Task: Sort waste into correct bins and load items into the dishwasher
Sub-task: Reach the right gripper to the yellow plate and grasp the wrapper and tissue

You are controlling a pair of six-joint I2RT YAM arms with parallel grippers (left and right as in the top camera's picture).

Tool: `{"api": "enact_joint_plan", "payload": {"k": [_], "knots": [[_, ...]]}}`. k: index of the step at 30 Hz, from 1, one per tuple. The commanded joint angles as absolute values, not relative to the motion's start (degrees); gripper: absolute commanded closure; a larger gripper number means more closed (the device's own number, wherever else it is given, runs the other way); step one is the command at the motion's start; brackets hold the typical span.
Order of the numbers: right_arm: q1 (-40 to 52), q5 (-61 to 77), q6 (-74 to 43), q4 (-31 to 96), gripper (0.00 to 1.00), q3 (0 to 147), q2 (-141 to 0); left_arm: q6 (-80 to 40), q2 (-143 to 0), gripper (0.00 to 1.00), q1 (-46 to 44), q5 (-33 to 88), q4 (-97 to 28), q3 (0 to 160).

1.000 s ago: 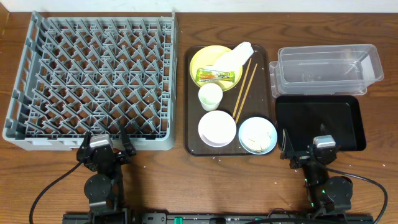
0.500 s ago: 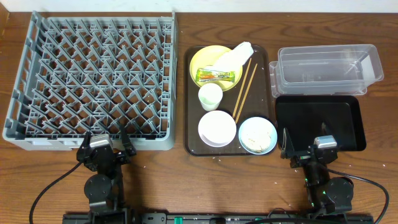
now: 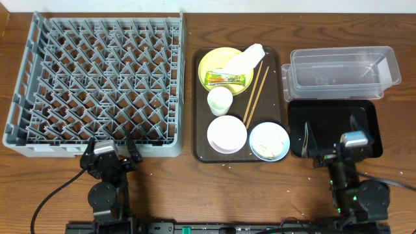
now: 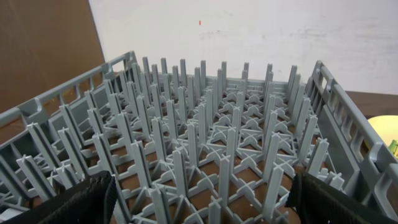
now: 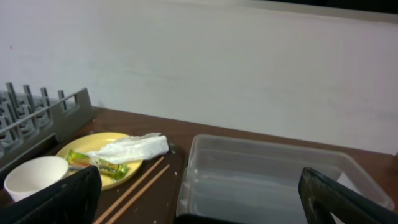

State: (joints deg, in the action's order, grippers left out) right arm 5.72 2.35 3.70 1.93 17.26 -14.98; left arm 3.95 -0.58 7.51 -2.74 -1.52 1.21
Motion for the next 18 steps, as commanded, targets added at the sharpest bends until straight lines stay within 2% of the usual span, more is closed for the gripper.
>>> {"api": "enact_joint_plan", "payload": {"k": [1, 12, 18], "knots": [[6.5, 4.9, 5.3, 1.9, 0.01, 22.7, -20.6, 4.5, -0.3, 0.08, 7.9, -3.4, -4.0, 0.2], [6.5, 15.2, 5.2, 2.5, 0.01, 42.6, -42.4, 4.5, -0.3, 0.08, 7.9, -3.4, -4.0, 0.2], [6.5, 21.5, 5.2, 6.7, 0.01, 55.5, -54.2, 4.5, -0.3, 0.08, 7.9, -3.4, -4.0, 0.2]]}}
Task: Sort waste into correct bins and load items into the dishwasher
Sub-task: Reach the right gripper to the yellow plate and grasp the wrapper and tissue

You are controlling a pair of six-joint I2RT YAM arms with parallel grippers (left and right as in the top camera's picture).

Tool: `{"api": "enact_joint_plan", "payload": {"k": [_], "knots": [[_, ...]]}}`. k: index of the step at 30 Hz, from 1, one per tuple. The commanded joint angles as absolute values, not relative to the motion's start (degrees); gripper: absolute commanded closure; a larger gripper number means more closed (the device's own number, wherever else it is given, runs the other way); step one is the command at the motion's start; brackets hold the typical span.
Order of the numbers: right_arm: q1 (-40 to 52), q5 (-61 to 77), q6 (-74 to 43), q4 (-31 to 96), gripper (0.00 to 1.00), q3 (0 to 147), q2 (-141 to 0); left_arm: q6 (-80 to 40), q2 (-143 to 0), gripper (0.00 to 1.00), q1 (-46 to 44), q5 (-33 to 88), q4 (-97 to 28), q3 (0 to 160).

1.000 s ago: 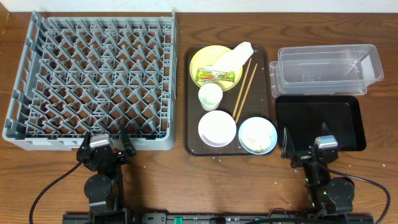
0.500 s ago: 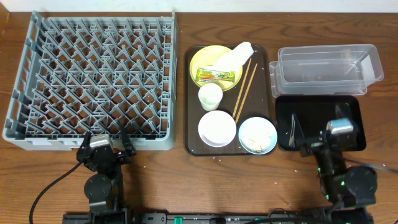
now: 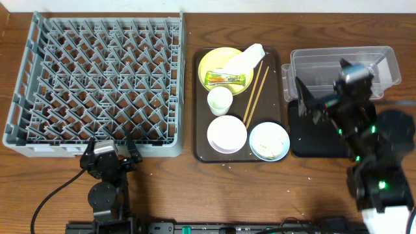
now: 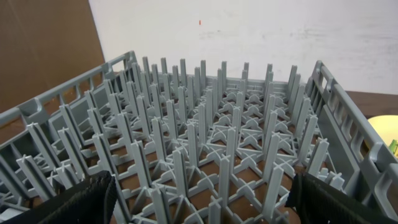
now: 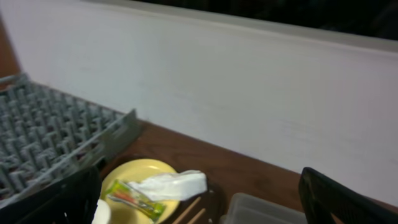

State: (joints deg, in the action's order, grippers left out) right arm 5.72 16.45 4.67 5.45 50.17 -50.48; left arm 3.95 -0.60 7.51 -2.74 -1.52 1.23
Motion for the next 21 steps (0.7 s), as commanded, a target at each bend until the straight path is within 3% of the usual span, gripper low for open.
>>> {"api": "enact_joint_plan", "payload": {"k": [1, 10, 21], "knots": [[6.5, 22.5, 5.2, 7.6, 0.01, 57.4, -55.8, 4.5, -0.3, 0.08, 7.9, -3.4, -4.0, 0.2], [7.5, 32.4, 3.2, 18.7, 0.01, 79.2, -75.9, 4.5, -0.3, 0.08, 7.9, -3.4, -4.0, 0.2], [13.7, 32.8, 3.2, 29.3, 0.01, 103.5, -99.3, 4.5, -0.3, 0.08, 7.9, -3.4, -4.0, 0.2]]}}
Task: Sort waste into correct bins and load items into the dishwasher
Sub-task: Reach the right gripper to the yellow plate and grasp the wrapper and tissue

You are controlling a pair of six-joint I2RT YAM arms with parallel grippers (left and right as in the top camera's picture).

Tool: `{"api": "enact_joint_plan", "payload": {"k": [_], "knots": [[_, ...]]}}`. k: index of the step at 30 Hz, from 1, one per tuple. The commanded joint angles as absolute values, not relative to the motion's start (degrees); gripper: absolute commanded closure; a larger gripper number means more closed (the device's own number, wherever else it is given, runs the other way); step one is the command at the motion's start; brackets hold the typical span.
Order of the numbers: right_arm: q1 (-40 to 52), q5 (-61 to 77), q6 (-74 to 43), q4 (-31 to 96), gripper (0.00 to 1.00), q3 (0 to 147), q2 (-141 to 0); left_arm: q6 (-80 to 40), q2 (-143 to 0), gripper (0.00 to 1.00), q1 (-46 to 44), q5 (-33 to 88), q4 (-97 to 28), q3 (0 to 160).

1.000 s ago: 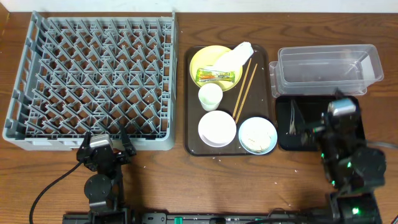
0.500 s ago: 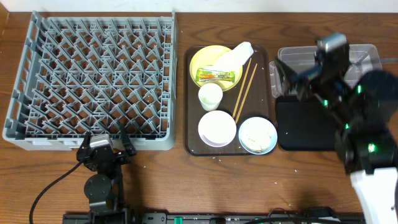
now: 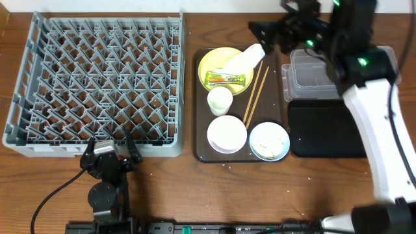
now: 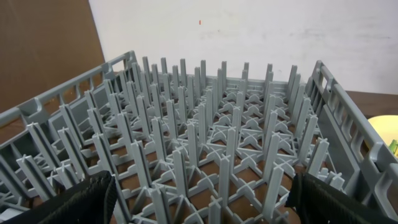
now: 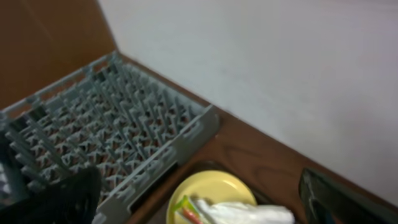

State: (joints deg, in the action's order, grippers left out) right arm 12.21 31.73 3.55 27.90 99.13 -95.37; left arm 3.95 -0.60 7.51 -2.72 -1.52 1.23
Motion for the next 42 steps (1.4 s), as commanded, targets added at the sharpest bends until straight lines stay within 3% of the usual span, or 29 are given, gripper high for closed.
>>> {"api": "enact_joint_plan", "payload": {"k": [1, 19, 29, 33, 42], "knots": [[14.1, 32.8, 2.9, 30.2, 0.01, 105.2, -101.2, 4.5, -0.3, 0.08, 7.9, -3.4, -4.0, 0.2], [19.9, 31.8, -2.5, 34.1, 0.01, 109.7, -120.7, 4.5, -0.3, 0.08, 7.9, -3.4, -4.0, 0.2], [25.0, -0.2, -48.7, 38.9, 0.05, 109.7, -127.6, 4.5, -0.3, 0.08, 7.9, -3.4, -4.0, 0.2], [26.8, -7.2, -56.7, 39.1, 0.04, 109.7, -128.6, 4.5, -0.3, 0.08, 7.9, -3.4, -4.0, 0.2], [28.2, -9.6, -62.2, 39.7, 0.1, 109.7, -132.6, 4.5, -0.3, 0.08, 7.9, -3.4, -4.0, 0.2]]}}
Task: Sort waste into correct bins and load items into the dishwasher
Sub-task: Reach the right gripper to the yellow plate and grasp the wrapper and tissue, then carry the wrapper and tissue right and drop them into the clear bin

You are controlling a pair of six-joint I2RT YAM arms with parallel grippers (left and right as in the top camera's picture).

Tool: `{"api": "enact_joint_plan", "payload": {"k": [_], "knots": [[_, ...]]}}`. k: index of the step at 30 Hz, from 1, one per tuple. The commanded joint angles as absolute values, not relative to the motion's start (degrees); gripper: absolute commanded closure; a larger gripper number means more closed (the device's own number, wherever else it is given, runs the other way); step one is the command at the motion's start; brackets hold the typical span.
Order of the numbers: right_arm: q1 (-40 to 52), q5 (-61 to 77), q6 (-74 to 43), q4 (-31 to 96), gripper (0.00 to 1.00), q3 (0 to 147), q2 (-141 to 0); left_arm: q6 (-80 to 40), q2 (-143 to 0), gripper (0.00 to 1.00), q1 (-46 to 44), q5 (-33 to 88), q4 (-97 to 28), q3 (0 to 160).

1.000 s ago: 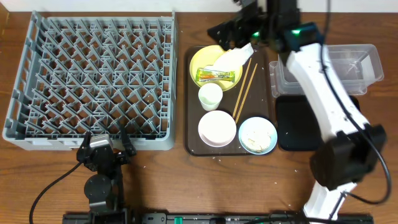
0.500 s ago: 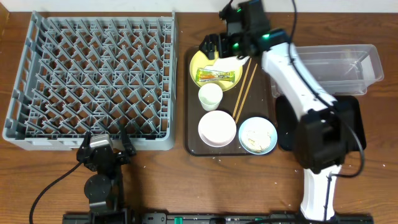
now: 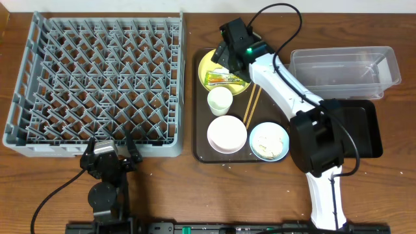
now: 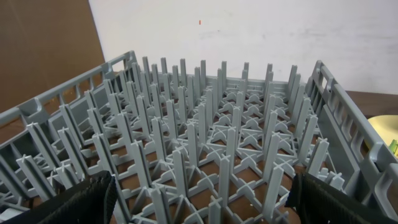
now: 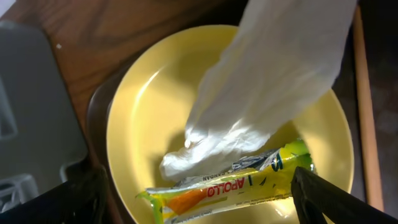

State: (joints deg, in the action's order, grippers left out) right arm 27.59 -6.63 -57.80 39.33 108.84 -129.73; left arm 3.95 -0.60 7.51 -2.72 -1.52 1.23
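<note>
A yellow plate (image 5: 137, 124) on the brown tray (image 3: 203, 140) carries a crumpled white napkin (image 5: 273, 81) and a green and orange snack wrapper (image 5: 230, 190). My right gripper (image 5: 198, 202) hangs open just above the wrapper, one finger off each end of it; overhead it is over the plate (image 3: 227, 60). Also on the tray are a white cup (image 3: 220, 101), a white bowl (image 3: 227, 134), a small plate with crumbs (image 3: 269, 141) and chopsticks (image 3: 255, 97). My left gripper (image 4: 199, 196) stays open at the near edge of the grey dish rack (image 3: 97, 78).
A clear plastic bin (image 3: 341, 71) stands at the back right and a black bin (image 3: 364, 127) in front of it, partly under the right arm. The rack fills the left half of the table.
My right gripper has come down from high over the tray's far edge to just above the yellow plate, open astride the wrapper. The left arm has not moved.
My right gripper first rested low by the black bin at the front right. Then it was raised over the bins, then high behind the tray facing the rack. Now it hovers open over the wrapper on the yellow plate. The left gripper stayed at the rack throughout.
</note>
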Motion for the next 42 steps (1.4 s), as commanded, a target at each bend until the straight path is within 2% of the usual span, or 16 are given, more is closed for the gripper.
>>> {"api": "enact_joint_plan", "payload": {"k": [1, 7, 11, 15, 19, 20, 32, 42], "knots": [[28.2, -9.6, -62.3, 39.7, 0.1, 109.7, -133.1, 4.5, -0.3, 0.08, 7.9, -3.4, -4.0, 0.2], [28.2, -9.1, -62.3, 39.9, 0.2, 109.7, -135.6, 4.5, -0.3, 0.08, 7.9, -3.4, -4.0, 0.2], [28.2, -9.2, -62.2, 39.9, 0.36, 109.7, -136.0, 4.5, -0.3, 0.08, 7.9, -3.4, -4.0, 0.2], [28.1, -9.2, -60.8, 39.7, 0.62, 109.7, -136.0, 4.5, -0.3, 0.08, 7.9, -3.4, -4.0, 0.2], [28.2, -9.2, -58.2, 39.3, 0.95, 109.7, -136.0, 4.5, -0.3, 0.08, 7.9, -3.4, -4.0, 0.2], [28.2, -9.2, -57.7, 39.2, 0.99, 109.7, -136.0, 4.5, -0.3, 0.08, 7.9, -3.4, -4.0, 0.2], [27.3, -7.0, -45.1, 37.1, 0.99, 109.9, -130.4, 4.5, -0.3, 0.08, 7.9, -3.4, -4.0, 0.2], [20.4, -7.1, -46.6, 42.3, 0.99, 109.9, -115.6, 4.5, -0.3, 0.08, 7.9, -3.4, -4.0, 0.2]]}}
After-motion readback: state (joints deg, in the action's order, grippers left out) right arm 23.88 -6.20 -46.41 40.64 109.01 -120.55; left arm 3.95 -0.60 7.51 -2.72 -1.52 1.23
